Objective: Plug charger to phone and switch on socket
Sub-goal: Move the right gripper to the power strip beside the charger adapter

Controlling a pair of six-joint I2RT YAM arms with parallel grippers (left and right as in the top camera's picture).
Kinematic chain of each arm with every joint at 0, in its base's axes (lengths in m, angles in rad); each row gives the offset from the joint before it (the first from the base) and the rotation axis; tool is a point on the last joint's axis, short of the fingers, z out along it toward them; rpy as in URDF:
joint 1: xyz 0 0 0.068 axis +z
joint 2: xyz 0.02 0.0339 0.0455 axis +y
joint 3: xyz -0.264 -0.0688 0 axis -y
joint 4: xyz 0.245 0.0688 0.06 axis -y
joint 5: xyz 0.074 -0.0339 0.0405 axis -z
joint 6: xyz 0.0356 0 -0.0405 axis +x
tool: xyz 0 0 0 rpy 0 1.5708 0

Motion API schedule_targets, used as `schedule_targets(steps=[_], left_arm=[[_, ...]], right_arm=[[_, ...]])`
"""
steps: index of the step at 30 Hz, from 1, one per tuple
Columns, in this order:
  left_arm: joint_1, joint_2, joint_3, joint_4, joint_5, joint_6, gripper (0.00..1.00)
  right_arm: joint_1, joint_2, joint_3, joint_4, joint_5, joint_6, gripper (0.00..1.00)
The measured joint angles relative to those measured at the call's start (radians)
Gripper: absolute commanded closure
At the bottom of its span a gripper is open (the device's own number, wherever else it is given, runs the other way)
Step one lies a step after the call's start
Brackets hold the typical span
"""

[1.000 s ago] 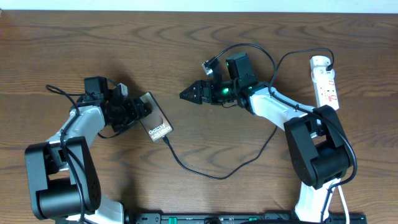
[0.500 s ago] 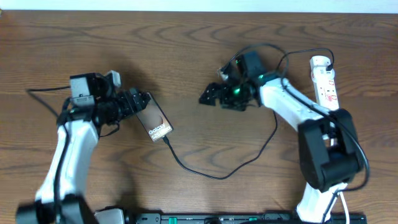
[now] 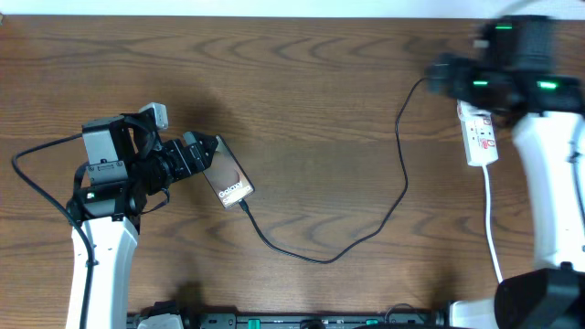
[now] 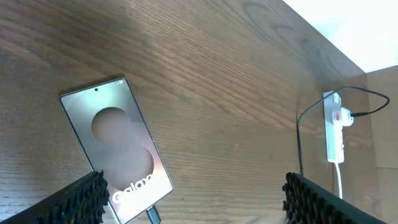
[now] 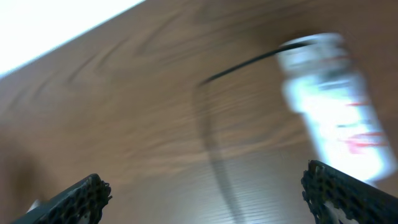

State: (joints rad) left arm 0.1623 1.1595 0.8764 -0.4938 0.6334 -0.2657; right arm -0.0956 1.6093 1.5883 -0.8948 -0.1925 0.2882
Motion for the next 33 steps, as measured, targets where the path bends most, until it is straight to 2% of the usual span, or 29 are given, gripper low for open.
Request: schedule_targets(steps=[6,11,14,18,24,33], left_arm=[[0.000,0.000,0.000,0.000,0.000,0.001,0.12],[0.000,0.000,0.000,0.003,0.000,0.001,0.12],[0.000,0.000,0.000,0.004,0.000,0.001,0.12],[0.000,0.000,0.000,0.004,0.000,0.001,0.12],[0.000,0.000,0.000,0.004,0.000,0.001,0.11],[0.000,0.000,0.000,0.005,0.000,0.005,0.12]], right_arm=[[-0.301,0.006,0.000,-0.013,-0.167,-0.147,0.01],[-0.428,0.040,0.000,-0.060,-0.327,-0.316,0.01],[-0.437,0.103,0.000,-0.089,-0.381,-0.413,0.01],[-0.429,0.227,0.000,-0.080,-0.418,-0.473,0.01],[-0.425,0.346,0.000,-0.051,-0.430,-0.489,0.01],[-0.418,0.350,0.000,0.048,-0.352,-0.468,0.01]])
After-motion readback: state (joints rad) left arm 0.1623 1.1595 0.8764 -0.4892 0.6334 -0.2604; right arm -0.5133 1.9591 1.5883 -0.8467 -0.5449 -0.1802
